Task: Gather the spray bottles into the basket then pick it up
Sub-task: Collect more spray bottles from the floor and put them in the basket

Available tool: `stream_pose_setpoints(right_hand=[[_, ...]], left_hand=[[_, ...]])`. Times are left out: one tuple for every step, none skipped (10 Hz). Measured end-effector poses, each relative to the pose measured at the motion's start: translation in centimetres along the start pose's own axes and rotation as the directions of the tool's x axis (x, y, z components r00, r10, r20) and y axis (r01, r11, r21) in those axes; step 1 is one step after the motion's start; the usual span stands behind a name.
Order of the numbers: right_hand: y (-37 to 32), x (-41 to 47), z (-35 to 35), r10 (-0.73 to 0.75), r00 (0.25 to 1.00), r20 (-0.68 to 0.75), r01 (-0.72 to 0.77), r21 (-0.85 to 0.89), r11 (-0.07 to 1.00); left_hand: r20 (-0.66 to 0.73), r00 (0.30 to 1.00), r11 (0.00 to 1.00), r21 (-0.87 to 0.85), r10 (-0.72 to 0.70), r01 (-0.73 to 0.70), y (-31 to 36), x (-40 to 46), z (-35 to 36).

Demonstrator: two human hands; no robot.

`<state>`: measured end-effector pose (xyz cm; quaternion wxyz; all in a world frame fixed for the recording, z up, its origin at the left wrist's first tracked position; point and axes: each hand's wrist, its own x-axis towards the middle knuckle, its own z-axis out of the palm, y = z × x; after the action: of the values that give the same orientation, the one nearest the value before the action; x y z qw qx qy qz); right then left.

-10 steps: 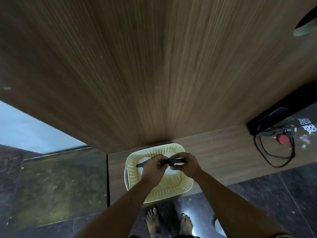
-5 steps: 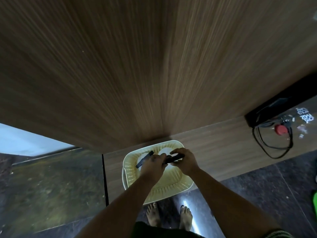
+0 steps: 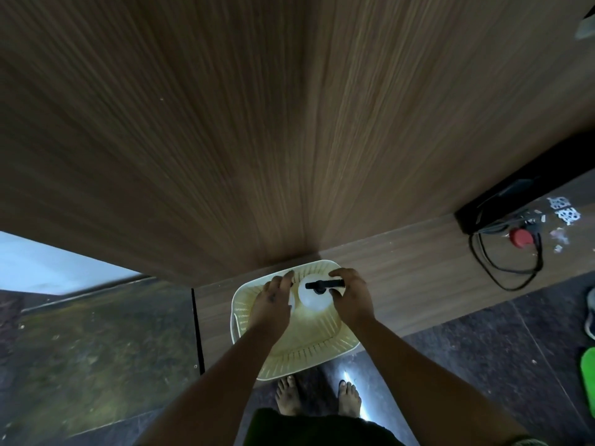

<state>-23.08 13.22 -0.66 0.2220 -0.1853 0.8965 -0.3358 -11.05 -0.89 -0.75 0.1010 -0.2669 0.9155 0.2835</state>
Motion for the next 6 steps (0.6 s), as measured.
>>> stream_pose_setpoints(right_hand=[[-0.2, -0.1, -0.5, -0.112, 0.990, 0.087, 0.124, -0.152, 0.981], [-1.0, 0.0, -0.7, -0.217, 0.957, 0.194, 0.262, -0.247, 0.933], [-1.3, 0.4, -0.7, -0.252, 0.933, 0.259, 0.327, -0.307, 0.894], [-1.2, 0.9, -0.7, -0.242, 0.928, 0.283, 0.332, -0.335, 0.882], [-1.4, 1.0, -0.6, -0.232, 0.927, 0.295, 0.328, -0.341, 0.881], [-1.5, 1.1, -0.4, -0.225, 0.932, 0.285, 0.318, -0.340, 0.885]], left_hand=[[0.045, 0.996, 0.995, 0.065, -0.074, 0.071, -1.8, -0.6, 0.3], [0.004, 0.997, 0.990, 0.120, -0.081, 0.080, -1.9, -1.3, -0.7], [-0.042, 0.999, 0.997, 0.075, -0.030, 0.034, -2.0, -1.2, -1.4], [-0.018, 0.999, 0.994, 0.100, -0.047, 0.049, -2.4, -0.9, -1.0], [-0.007, 0.999, 0.992, 0.114, -0.051, 0.051, -2.5, -0.9, -1.0], [0.036, 0.998, 0.991, 0.127, -0.050, 0.045, -2.4, -1.0, -1.7]])
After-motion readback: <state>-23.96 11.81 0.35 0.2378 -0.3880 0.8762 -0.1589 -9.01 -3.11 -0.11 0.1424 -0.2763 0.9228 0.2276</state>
